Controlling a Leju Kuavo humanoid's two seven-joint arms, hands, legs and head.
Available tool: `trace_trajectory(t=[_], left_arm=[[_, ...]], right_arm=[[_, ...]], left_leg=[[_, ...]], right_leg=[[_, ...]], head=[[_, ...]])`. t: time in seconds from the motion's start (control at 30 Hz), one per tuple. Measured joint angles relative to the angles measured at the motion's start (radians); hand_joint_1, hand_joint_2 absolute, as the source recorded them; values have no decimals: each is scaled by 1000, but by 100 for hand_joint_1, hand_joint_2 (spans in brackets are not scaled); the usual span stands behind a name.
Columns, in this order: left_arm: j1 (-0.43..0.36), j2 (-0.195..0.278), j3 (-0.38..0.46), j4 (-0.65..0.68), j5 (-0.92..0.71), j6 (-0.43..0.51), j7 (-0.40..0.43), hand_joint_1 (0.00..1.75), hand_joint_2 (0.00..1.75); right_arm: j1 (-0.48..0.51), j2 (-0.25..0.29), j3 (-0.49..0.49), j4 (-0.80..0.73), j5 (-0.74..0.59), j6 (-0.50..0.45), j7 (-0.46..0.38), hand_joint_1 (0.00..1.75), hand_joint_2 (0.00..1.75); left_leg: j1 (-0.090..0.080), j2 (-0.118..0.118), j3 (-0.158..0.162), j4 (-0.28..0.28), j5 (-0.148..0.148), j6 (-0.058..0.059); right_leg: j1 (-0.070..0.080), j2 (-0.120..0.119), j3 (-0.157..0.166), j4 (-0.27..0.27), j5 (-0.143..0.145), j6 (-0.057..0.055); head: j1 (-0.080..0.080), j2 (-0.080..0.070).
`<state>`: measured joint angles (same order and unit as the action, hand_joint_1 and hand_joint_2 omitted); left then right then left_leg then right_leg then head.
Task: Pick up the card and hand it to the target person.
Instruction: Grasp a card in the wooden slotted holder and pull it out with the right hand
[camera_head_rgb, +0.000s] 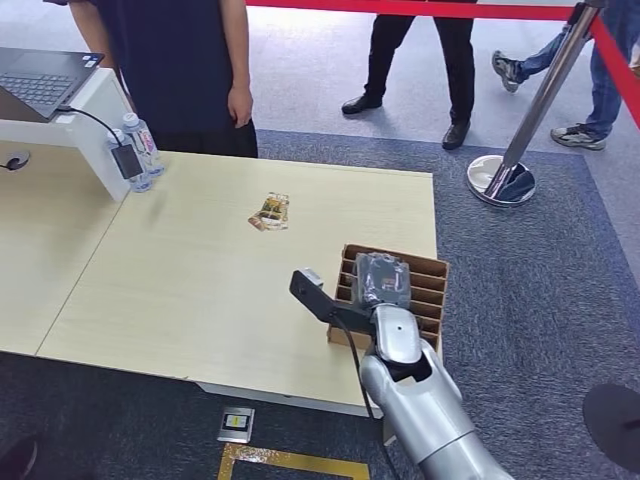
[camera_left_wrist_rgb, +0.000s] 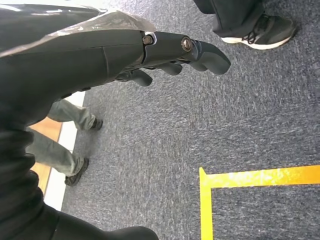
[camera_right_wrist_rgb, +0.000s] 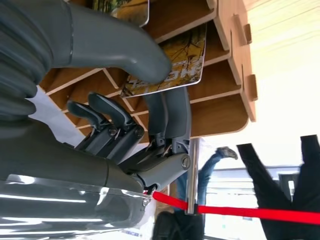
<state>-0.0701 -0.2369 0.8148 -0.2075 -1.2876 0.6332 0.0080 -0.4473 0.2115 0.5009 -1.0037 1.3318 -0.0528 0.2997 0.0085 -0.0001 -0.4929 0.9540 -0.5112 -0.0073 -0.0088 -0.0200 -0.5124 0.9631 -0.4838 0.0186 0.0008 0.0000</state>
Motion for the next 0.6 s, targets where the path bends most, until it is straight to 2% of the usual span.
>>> trace_trajectory(t=[0.4, 0.6], left_arm=[[0, 0, 0, 0, -5, 6, 5, 0, 175], [1, 0, 0, 0, 2, 16, 7, 0, 175]], right_arm=[[-38, -17, 0, -6, -23, 12, -21, 175, 175], [-73, -23, 2, -32, -44, 49, -49, 175, 175]], left_leg=[[0, 0, -1, 0, 0, 0], [0, 0, -1, 0, 0, 0]], right_leg=[[0, 0, 0, 0, 0, 0], [0, 0, 0, 0, 0, 0]], head=[[0, 0], [0, 0]])
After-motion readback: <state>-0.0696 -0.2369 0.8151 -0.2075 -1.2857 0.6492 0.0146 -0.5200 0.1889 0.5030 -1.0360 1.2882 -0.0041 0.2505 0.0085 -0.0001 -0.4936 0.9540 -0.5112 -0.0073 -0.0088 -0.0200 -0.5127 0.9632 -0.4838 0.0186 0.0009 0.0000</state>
